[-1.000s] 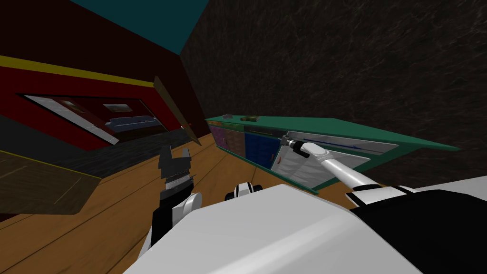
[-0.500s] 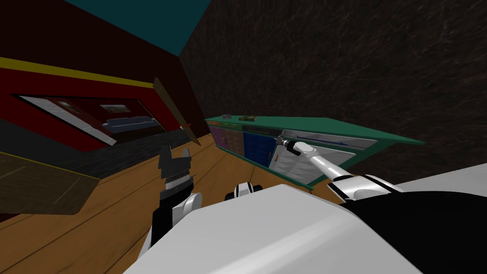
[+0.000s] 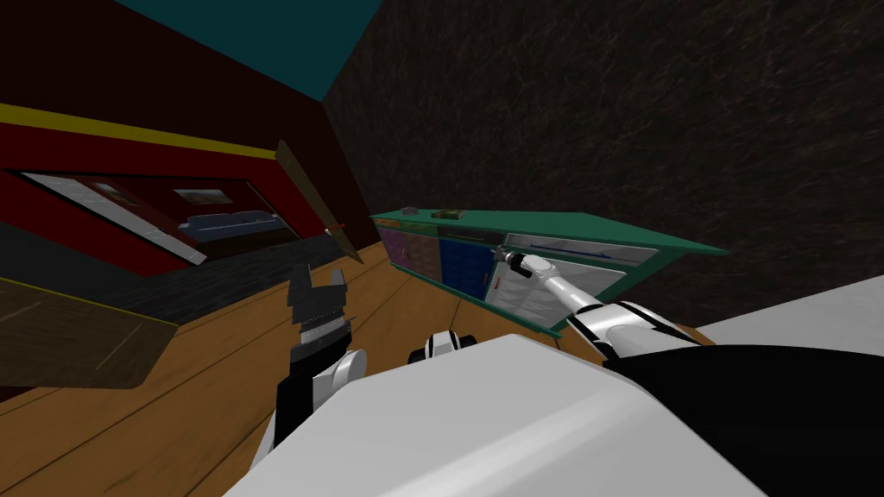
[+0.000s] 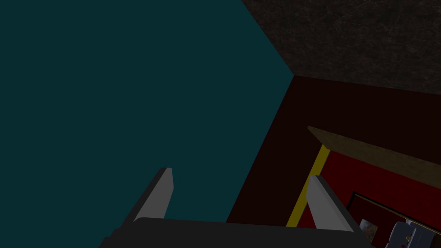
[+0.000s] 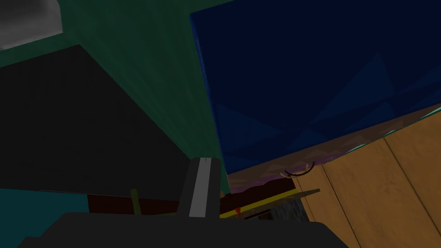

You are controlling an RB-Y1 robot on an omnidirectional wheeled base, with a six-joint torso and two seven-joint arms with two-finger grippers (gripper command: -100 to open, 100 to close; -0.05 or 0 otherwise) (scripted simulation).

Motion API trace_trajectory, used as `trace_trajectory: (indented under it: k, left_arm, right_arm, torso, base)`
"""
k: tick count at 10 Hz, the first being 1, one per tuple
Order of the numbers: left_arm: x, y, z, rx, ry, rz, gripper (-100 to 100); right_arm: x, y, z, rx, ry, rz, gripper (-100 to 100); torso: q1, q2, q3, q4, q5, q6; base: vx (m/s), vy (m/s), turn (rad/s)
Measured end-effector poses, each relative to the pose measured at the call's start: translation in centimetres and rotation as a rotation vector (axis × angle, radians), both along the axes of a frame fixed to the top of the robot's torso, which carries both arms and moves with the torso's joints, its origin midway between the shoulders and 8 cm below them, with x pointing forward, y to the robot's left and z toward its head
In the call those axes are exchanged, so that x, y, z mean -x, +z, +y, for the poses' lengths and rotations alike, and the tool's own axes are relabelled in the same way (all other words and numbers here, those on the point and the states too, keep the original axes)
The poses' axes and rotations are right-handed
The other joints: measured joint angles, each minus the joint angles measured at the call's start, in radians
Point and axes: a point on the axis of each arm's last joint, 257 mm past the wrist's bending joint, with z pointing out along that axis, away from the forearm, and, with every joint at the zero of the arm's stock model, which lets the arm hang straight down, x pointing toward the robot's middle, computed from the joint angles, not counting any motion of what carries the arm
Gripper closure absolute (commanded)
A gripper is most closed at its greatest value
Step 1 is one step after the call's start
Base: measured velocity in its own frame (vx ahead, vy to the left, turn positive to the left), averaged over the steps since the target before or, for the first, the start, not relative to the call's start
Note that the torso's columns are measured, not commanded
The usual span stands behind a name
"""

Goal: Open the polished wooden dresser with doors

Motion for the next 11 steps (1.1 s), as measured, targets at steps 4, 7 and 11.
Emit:
trace_trajectory:
  k: [4,7,11]
  left_arm:
    - [0.0,0.0,0.0,0.000,0.000,0.000,0]
    - [0.0,0.0,0.0,0.000,0.000,0.000,0]
    - [0.0,0.0,0.0,0.000,0.000,0.000,0]
  right_arm:
    - [-2.9,-1.7,3.7,-0.002,0.033,0.035,100]
    - [-5.5,-2.3,7.0,0.002,0.073,0.051,100]
    - [-8.8,0.1,10.2,0.025,0.105,0.040,100]
  torso:
    - [0.001,0.001,0.001,0.000,0.000,0.000]
    - [-0.004,0.009,0.006,0.003,-0.001,0.000]
    - [-0.003,0.006,0.003,0.001,-0.001,0.001]
  base:
    - [-0.065,-0.015,-0.008]
    - [-0.114,-0.041,-0.036]
    - [-0.059,-0.017,-0.031]
